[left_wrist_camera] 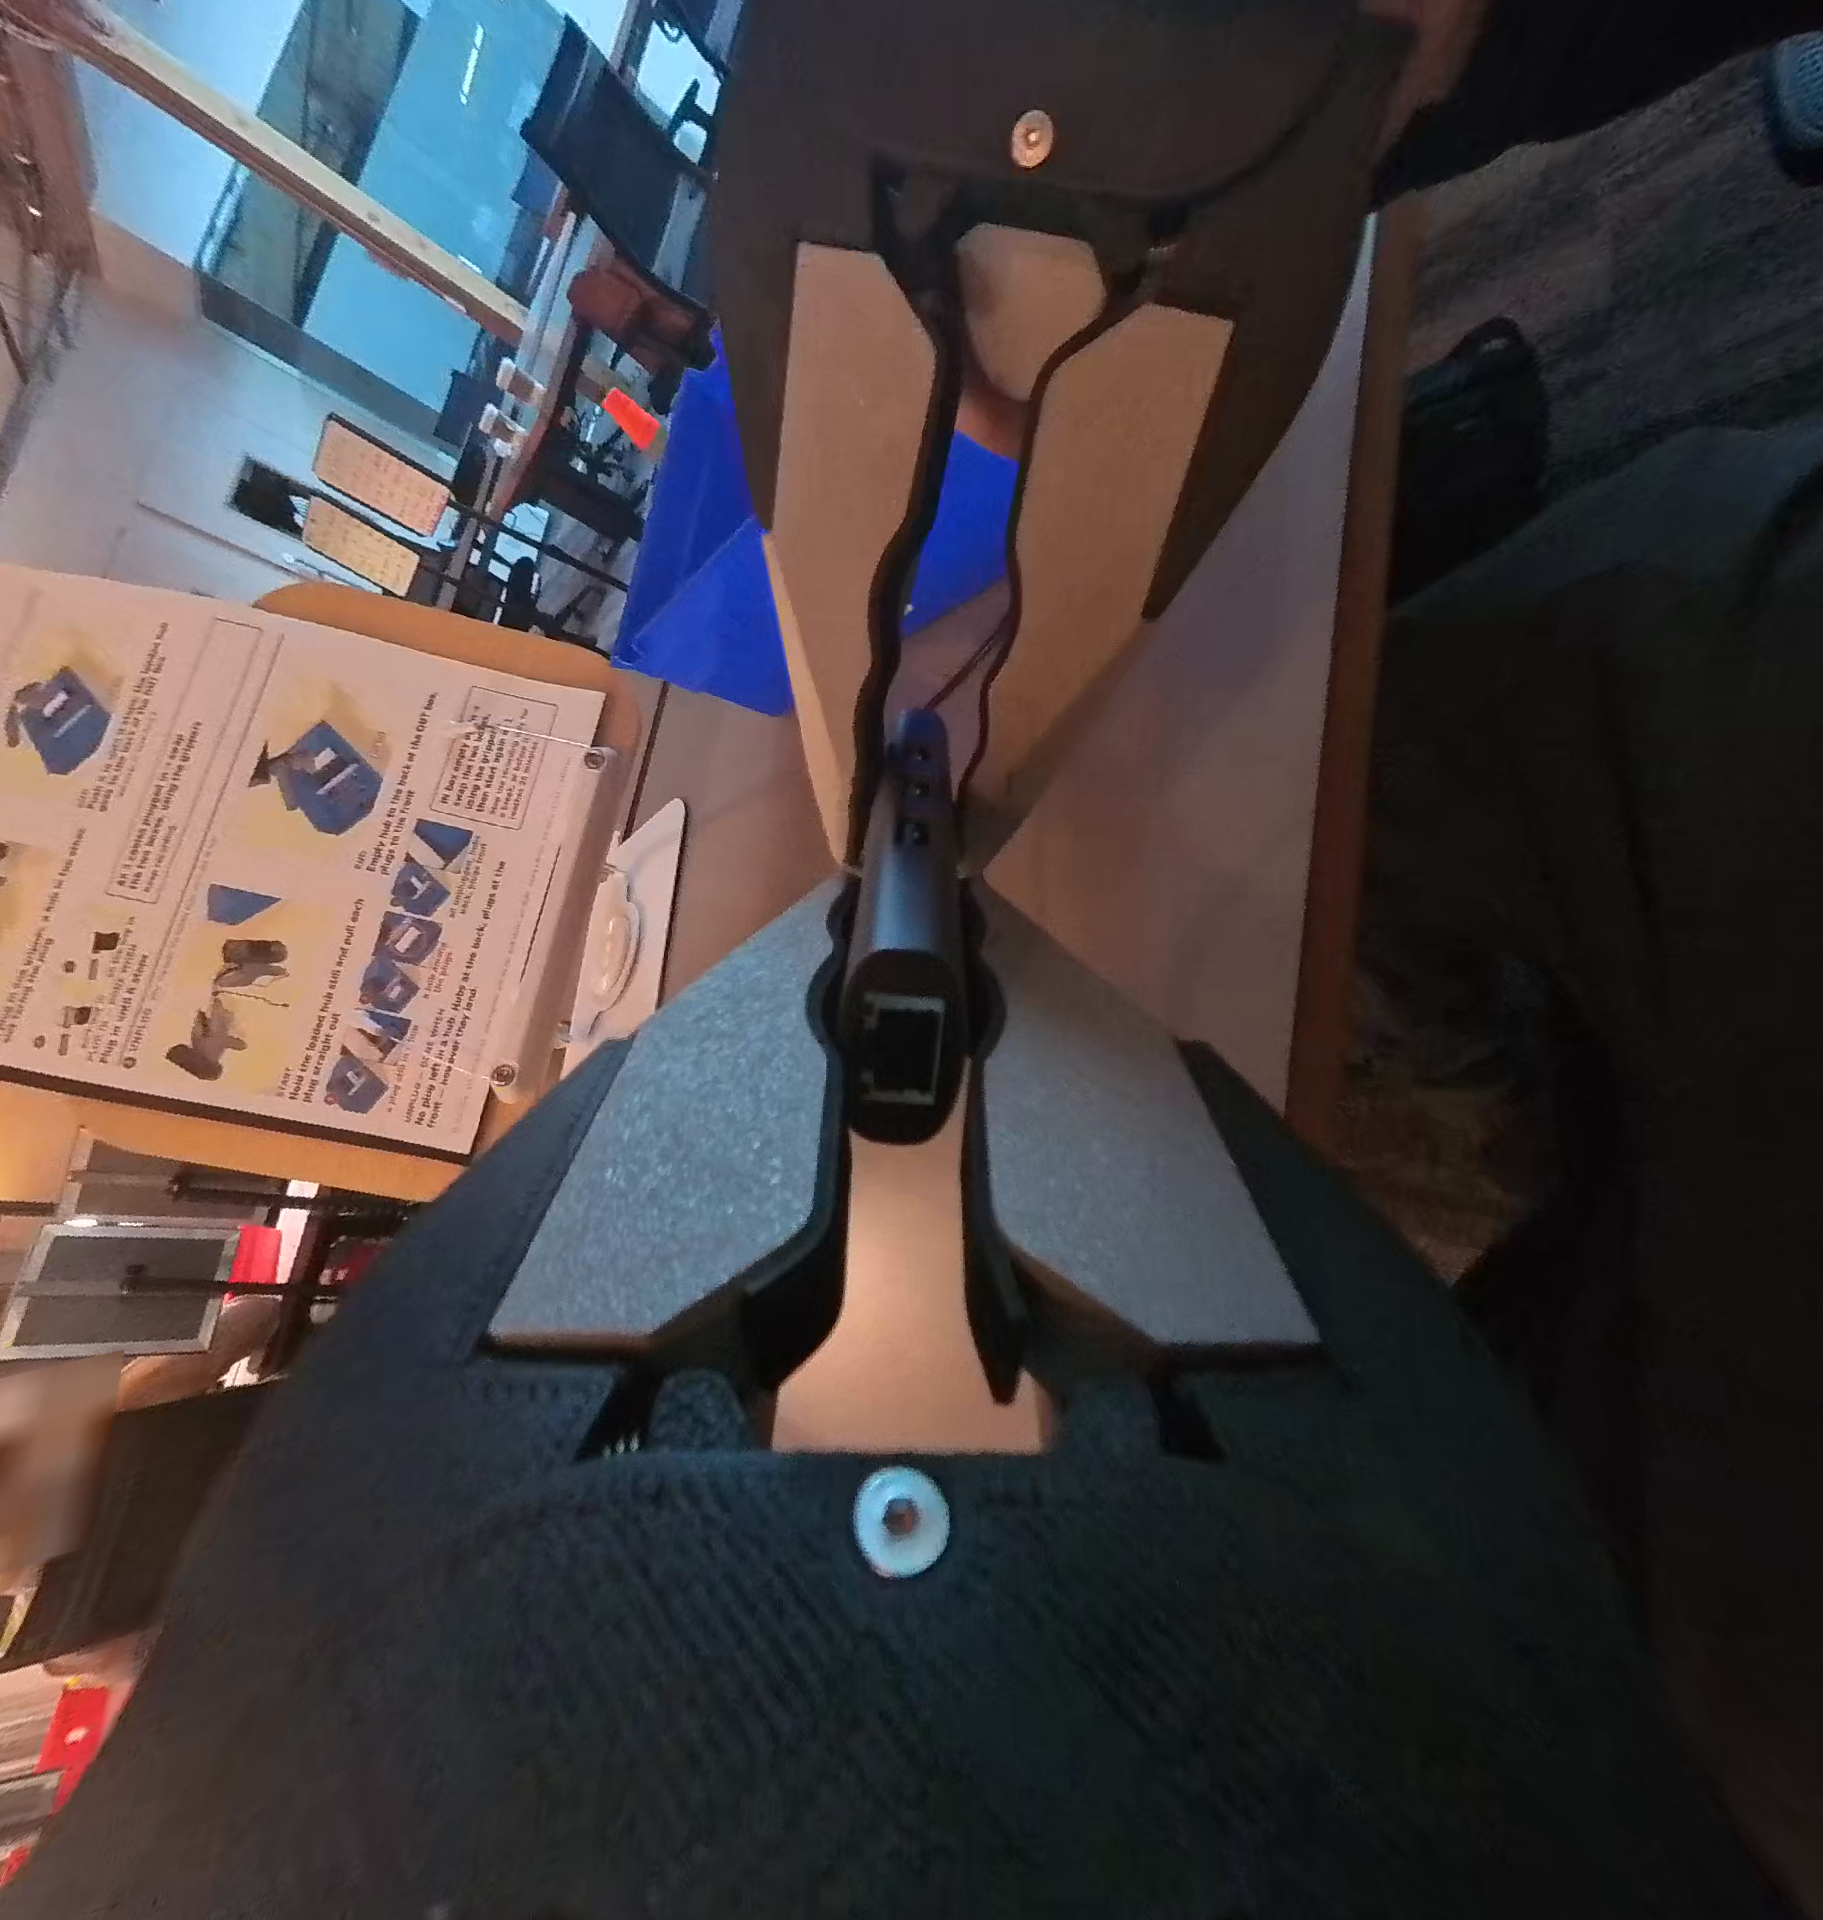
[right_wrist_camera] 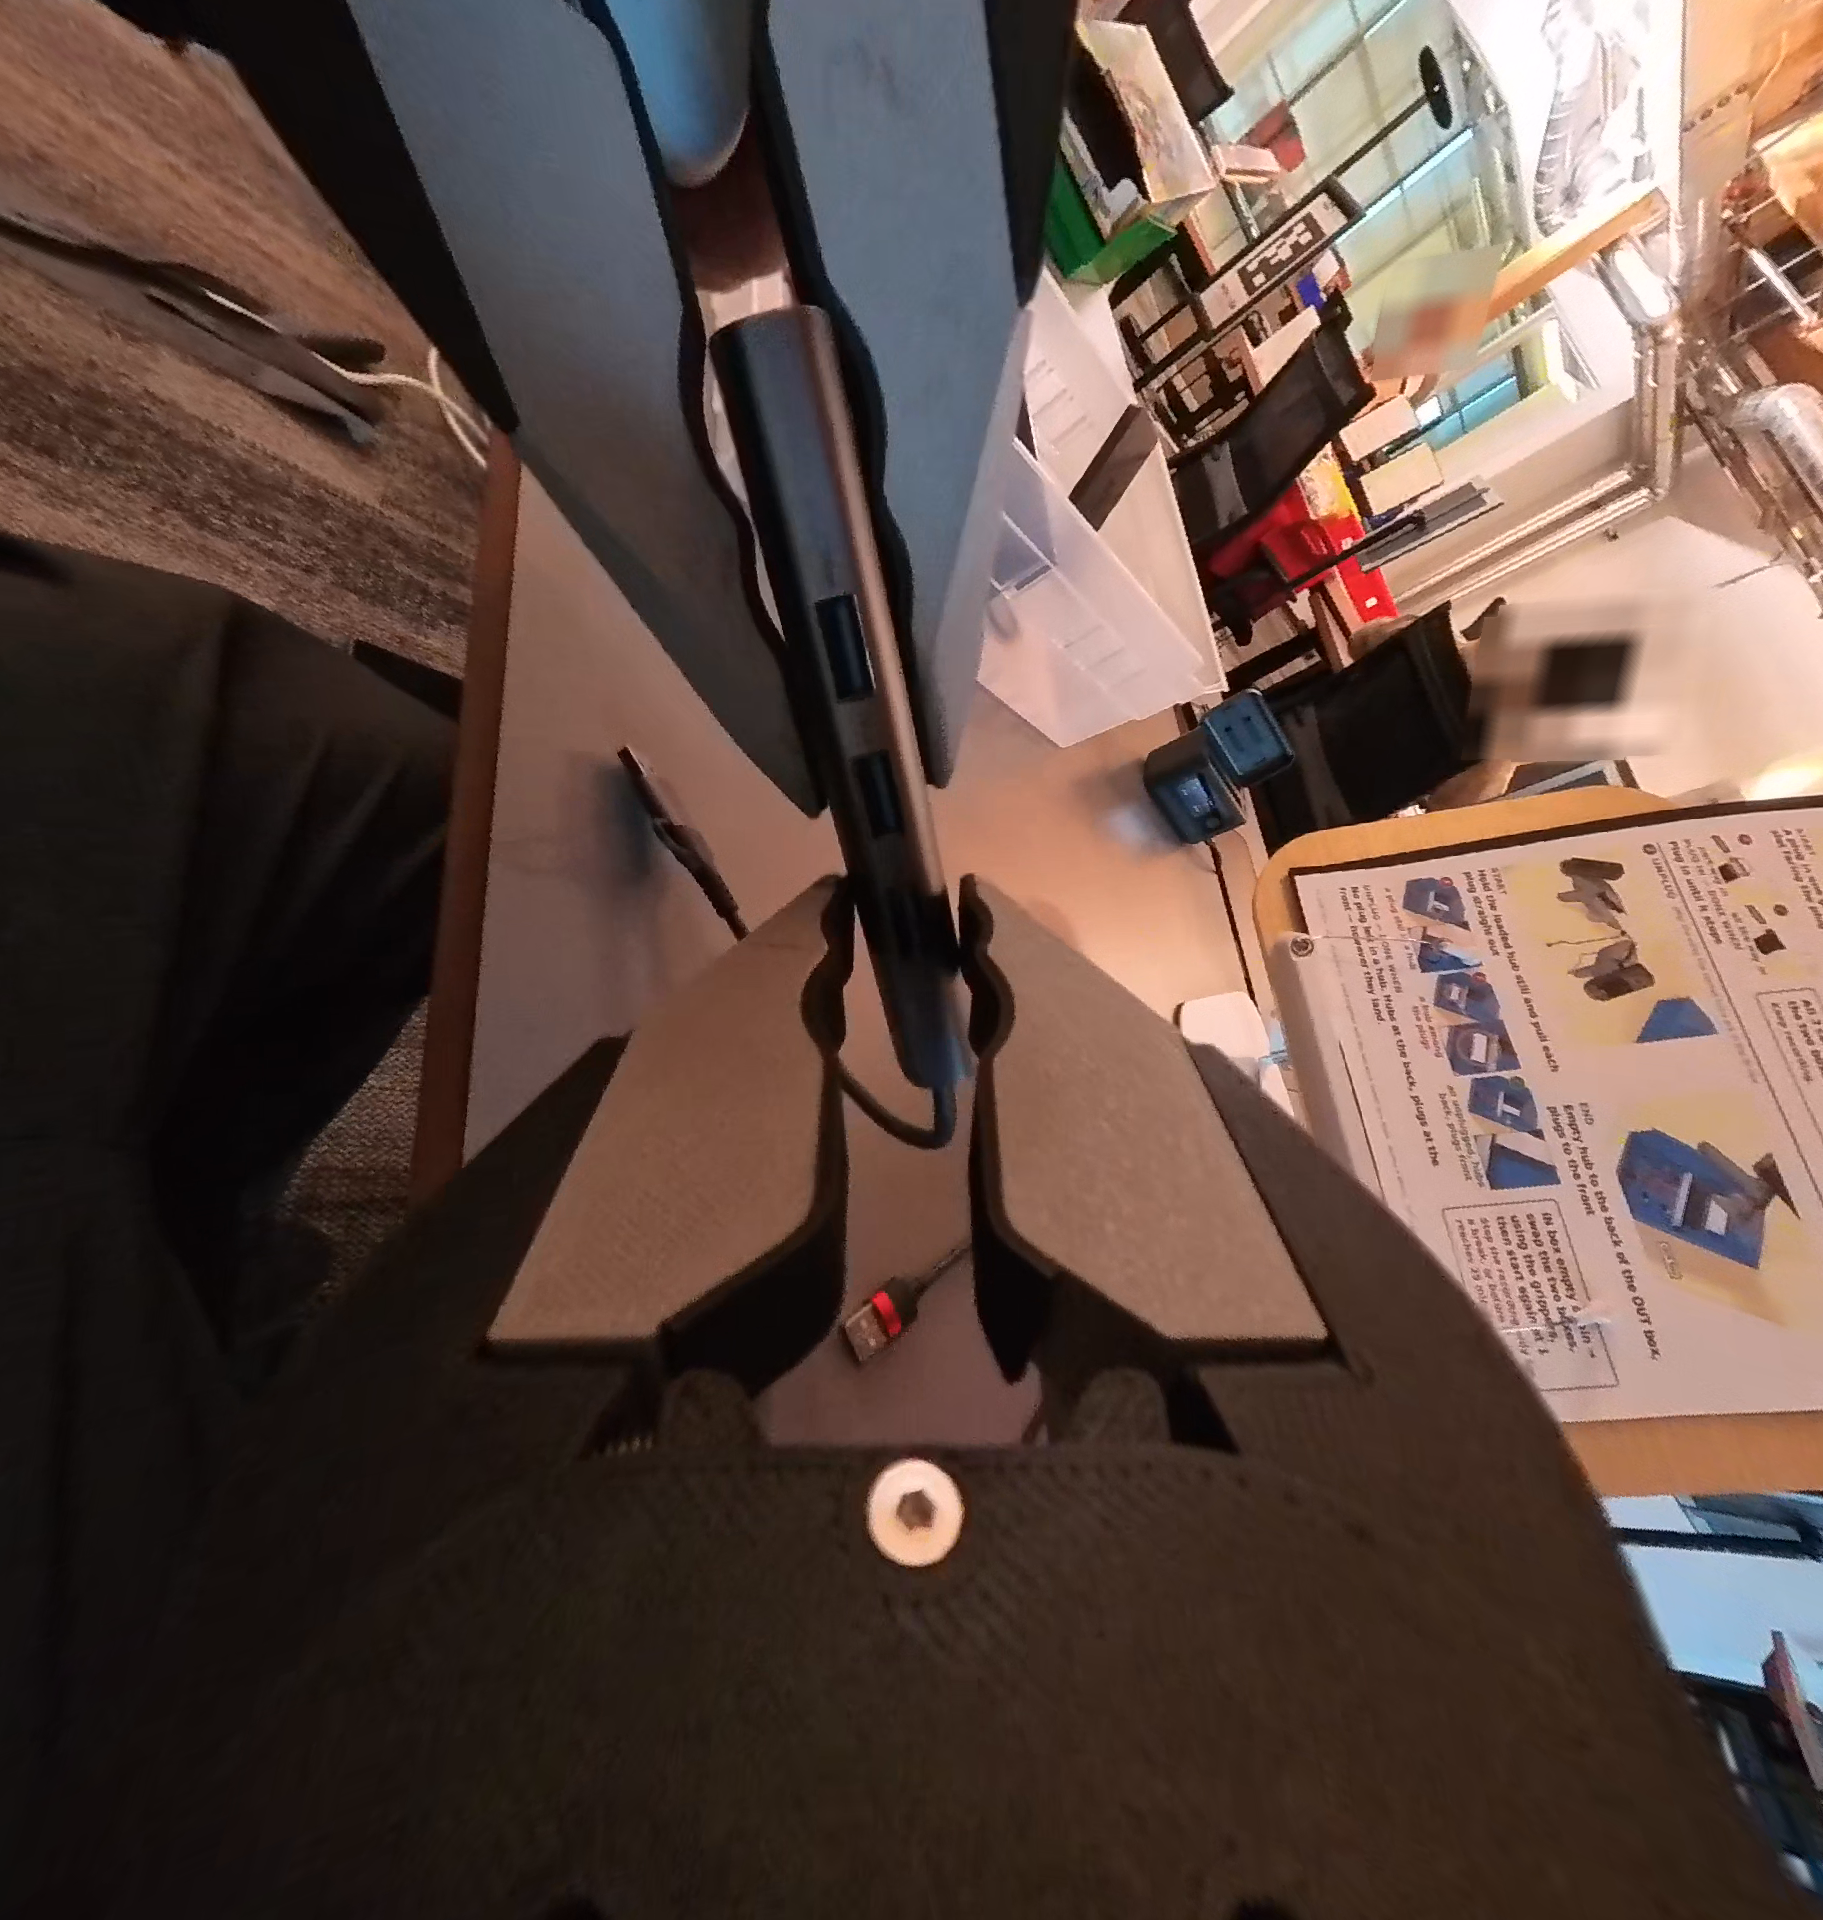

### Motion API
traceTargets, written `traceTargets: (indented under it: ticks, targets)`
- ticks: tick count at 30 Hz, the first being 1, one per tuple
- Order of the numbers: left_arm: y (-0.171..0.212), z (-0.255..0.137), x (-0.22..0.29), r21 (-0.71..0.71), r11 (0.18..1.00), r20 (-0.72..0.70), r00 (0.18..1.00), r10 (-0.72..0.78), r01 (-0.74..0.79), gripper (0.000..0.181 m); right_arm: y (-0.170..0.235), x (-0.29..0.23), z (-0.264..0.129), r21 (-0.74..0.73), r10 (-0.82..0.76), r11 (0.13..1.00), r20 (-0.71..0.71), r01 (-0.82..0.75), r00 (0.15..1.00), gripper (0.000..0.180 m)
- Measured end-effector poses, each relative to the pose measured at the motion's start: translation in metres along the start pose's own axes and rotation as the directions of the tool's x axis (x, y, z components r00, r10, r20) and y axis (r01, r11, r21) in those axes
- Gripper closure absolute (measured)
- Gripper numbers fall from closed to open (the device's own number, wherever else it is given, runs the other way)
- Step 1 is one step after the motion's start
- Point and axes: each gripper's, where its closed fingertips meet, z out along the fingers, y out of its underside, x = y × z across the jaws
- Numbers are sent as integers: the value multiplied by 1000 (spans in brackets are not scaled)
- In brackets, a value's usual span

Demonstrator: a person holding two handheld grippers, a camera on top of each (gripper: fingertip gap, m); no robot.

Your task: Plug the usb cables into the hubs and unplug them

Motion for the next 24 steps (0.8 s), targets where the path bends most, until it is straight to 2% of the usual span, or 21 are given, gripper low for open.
traceTargets:
  ticks: [5, 9, 14, 18, 20, 22, 24]
  targets:
    - [2, 4, 2, -16, 1000, 4, 1000, 1, -1, 166, 6, -1, 2, -53, -52, 997, -18, 51, 998, 164]
    - [0, 8, 0, -4, 1000, 33, 999, -3, 3, 166, 11, 0, 6, -64, -13, 998, -16, 12, 1000, 164]
    - [26, 12, -11, -80, 996, 91, 994, 54, -46, 167, 28, 21, -6, -132, 93, 986, -50, -99, 994, 174]
    - [57, 26, -21, -123, 991, 190, 979, 78, -55, 167, 60, 68, -35, -181, 277, 932, -199, -313, 940, 180]
    - [73, 37, -19, -154, 985, 208, 972, 108, -76, 167, 73, 78, -48, -160, 433, 871, -198, -465, 880, 169]
    - [82, 45, -12, -151, 986, 200, 975, 101, -71, 167, 81, 75, -52, -155, 588, 782, -136, -603, 798, 153]
    - [86, 51, -7, -126, 991, 189, 980, 63, -39, 167, 93, 64, -48, -214, 674, 706, -89, -675, 733, 139]
